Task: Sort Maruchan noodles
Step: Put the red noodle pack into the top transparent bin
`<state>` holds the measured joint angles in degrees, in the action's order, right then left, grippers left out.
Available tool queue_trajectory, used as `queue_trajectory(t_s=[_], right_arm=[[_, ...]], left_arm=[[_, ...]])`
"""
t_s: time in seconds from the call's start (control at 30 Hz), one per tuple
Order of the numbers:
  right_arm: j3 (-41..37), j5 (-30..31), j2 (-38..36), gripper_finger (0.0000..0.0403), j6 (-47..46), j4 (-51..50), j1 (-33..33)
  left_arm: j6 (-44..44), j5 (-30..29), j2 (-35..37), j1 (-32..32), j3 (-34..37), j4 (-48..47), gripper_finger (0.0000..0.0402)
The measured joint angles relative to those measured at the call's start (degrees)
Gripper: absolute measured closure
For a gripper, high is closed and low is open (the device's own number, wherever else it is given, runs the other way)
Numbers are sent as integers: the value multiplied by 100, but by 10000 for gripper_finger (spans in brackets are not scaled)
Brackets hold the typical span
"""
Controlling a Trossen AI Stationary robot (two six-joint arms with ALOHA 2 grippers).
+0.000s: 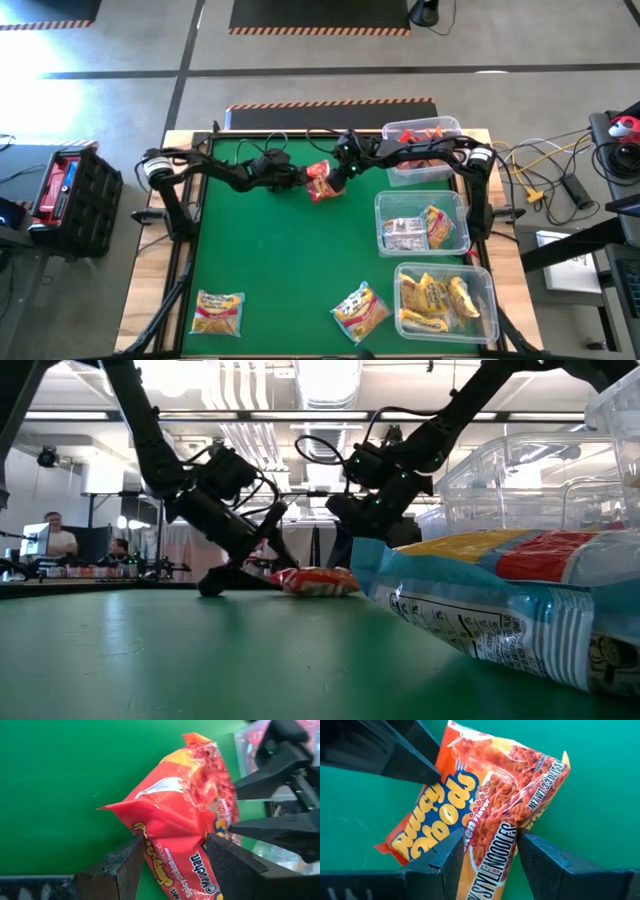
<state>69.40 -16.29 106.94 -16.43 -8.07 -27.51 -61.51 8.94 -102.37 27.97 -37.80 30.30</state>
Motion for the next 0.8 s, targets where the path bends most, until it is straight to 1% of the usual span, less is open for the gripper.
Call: queue_trajectory(t_s=[0.17, 0.37, 0.5, 0.67, 0.8], right_arm=[[-101, -28, -13, 232, -6, -15, -2], [-110, -41, -13, 232, -2, 14, 0], [-117, -40, -9, 232, 1, 83, 0], [-123, -17, -7, 232, -2, 102, -2], [-133, -12, -7, 232, -2, 106, -2]], left_arm=[[38, 32, 138, 4, 170, 96, 203], [-10, -2, 106, 4, 261, 138, 203], [22, -28, -26, 4, 66, 44, 201], [200, -35, -262, -4, -240, -59, 186], [266, 203, -405, 7, -402, -60, 172]])
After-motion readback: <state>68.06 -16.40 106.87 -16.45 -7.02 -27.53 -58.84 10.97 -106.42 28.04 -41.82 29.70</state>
